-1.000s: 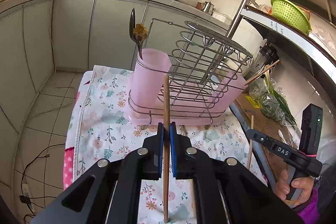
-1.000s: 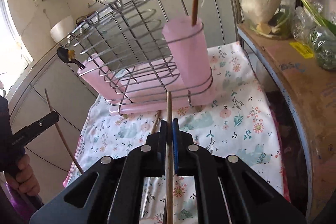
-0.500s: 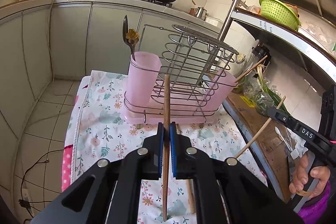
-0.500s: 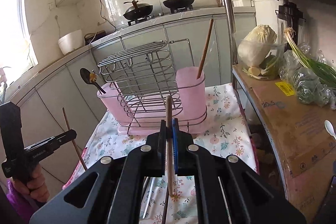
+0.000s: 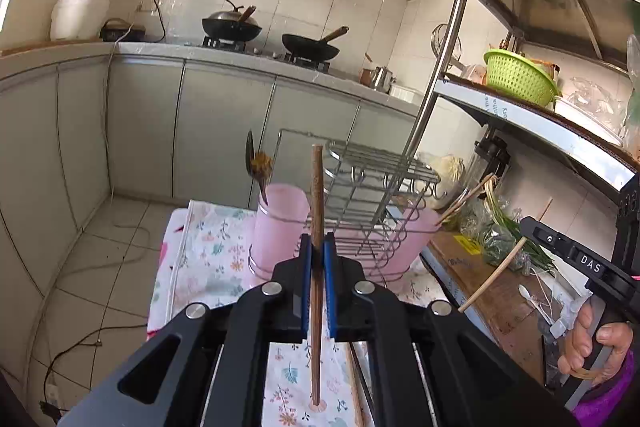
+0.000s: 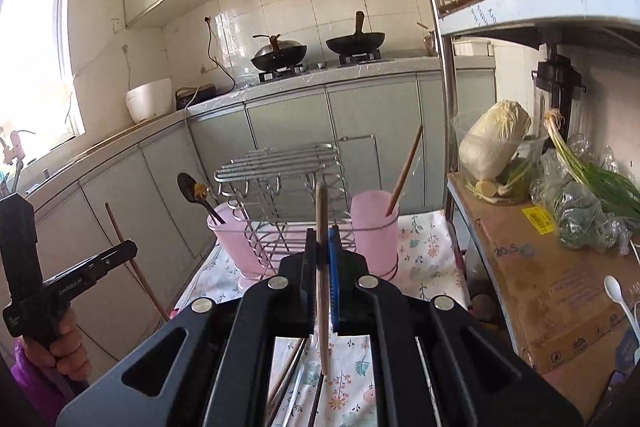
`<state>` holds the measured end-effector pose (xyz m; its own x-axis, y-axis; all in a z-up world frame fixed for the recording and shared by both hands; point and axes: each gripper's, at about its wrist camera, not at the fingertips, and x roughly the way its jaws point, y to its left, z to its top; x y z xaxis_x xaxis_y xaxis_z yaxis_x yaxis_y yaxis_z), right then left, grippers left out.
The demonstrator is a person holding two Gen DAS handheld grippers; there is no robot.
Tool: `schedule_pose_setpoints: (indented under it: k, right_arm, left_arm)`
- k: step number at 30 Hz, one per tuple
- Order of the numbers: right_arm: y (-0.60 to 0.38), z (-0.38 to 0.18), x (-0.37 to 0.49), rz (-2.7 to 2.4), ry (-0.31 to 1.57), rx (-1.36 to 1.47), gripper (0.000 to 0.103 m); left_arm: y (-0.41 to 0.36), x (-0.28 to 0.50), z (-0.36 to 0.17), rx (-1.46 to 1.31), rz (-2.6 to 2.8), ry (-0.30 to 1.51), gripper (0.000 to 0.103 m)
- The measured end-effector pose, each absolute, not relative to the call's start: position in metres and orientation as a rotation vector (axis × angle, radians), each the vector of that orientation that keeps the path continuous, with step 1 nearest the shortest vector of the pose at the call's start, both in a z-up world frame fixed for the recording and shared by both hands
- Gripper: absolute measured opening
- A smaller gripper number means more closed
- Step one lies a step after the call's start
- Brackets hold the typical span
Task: Organize utensils
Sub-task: 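Lift the wooden chopsticks with both tools and carry them over the pink cup, then lower both chopsticks into the pink cup and open both tools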
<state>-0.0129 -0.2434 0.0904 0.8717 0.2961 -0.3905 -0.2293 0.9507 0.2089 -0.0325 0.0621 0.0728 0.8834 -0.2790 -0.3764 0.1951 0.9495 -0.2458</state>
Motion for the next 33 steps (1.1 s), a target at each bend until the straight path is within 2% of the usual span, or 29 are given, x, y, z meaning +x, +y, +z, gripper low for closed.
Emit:
schedule_pose_setpoints:
  k: [9,16,26,33]
  right_arm:
    - [-0.257,0.164,-0.004,0.247,0.248,0.139,0.006]
    - [-0.264,0.185,0.017,0.197,0.154,0.143,0.006]
    - [-0.258,0.185,0.054,0.176,0.111,0.122,0.006]
    - [-0.254,0.162,0.079,0.167,0.196,0.111,0.006]
  left_arm:
    - [0.068,-0.011,0.15,-0.202,-0.19,0.221,0.005]
    - [0.066,0.023,0.179,-0.201,-0.135,0.131,0.005]
    - [0.061,0.075,0.162,-0.173,-0.074,0.152,0.005]
    - [0.058,0.091,0.134,-0.145,-0.085,0.228,0.005]
